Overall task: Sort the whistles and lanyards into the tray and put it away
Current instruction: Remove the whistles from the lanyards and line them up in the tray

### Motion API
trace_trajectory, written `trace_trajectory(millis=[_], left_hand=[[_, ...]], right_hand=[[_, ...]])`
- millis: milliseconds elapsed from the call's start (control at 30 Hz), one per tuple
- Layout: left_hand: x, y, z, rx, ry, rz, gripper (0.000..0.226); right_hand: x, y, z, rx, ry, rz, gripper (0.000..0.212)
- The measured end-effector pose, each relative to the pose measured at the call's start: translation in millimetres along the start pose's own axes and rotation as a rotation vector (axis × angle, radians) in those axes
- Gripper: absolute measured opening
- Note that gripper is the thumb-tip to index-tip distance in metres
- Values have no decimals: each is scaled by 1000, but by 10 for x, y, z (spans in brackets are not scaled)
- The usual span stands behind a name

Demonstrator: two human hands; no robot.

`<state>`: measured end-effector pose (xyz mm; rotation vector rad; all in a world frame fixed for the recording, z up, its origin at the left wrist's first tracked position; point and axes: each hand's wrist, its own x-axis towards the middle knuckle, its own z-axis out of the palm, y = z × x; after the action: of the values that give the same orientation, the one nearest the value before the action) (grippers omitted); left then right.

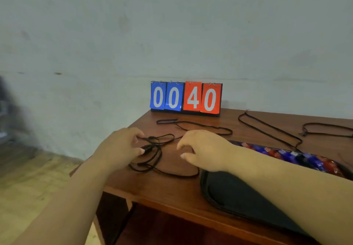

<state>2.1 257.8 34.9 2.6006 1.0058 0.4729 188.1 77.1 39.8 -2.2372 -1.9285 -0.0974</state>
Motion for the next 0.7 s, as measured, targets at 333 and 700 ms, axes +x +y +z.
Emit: trace_trajectory(millis=[333,700], left_hand=[[140,-391,487,-98,32,34,31],[192,-464,580,-196,103,-9,21]], right_hand=[[945,-331,441,-11,-50,2,29],[1261,-285,632,45,-58,48,20]])
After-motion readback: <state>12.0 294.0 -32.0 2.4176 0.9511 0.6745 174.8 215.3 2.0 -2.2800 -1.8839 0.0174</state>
